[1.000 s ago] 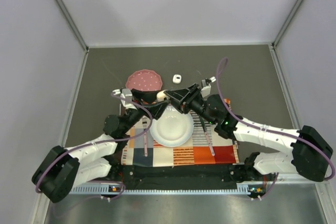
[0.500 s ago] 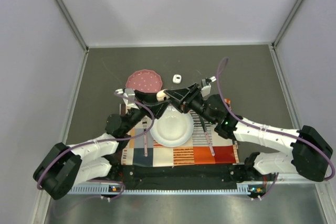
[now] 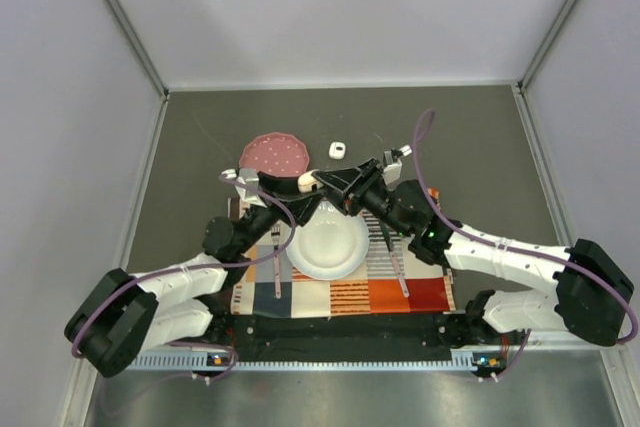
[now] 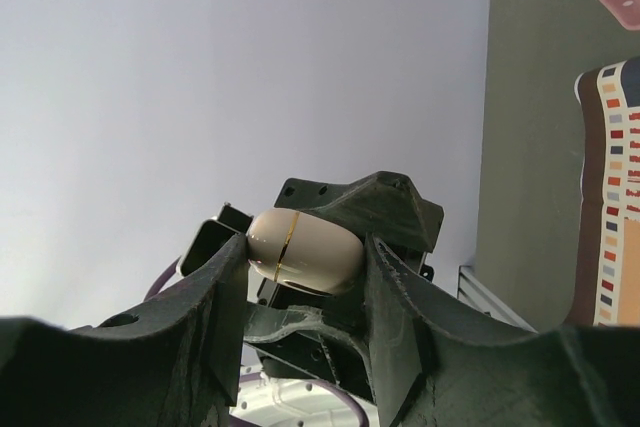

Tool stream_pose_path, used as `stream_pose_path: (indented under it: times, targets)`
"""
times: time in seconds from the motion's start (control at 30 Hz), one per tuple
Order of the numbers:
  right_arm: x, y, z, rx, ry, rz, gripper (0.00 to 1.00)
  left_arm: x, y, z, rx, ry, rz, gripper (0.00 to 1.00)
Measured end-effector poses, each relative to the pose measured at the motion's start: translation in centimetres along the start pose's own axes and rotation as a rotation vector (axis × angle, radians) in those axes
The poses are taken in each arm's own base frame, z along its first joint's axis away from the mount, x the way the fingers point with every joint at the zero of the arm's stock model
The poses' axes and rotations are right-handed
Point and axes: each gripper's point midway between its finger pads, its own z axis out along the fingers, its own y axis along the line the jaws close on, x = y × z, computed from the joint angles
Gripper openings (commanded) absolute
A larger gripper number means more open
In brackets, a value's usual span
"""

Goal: Insert the wireless bluetooth earbuds into the charging case
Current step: Pass from the right arm to the left

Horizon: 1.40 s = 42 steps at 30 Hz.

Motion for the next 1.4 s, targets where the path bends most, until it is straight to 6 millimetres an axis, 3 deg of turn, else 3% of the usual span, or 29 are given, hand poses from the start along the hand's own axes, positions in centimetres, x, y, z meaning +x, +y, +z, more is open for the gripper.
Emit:
stream_pose_path:
  times: [0.27, 0.5, 0.73, 1.23, 1.4]
  targets:
    - [0.0, 0.0, 0.0, 0.001, 0.0, 0.001, 0.0, -0.8, -0.3, 0.0, 0.002, -0.023, 0.006, 0.64]
    - [0.0, -0.1, 0.0, 0.002, 0.0, 0.007, 0.0, -2.2, -1.0, -0.1, 0.023, -0.063, 0.028, 0.59]
    - [0.0, 0.0, 0.1, -0.001, 0.001, 0.008, 0.0, -2.2, -1.0, -0.1, 0.023, -0.062, 0.036, 0.6]
    - [0.4, 0.3, 0.0, -0.012, 0.024, 0.02, 0.0, -1.4, -0.7, -0.1, 0.019, -0.04, 0.031, 0.45]
    - [0.4, 0.3, 0.0, -0.011, 0.025, 0.02, 0.0, -1.4, -0.8, -0.1, 0.022, -0.039, 0.032, 0.31]
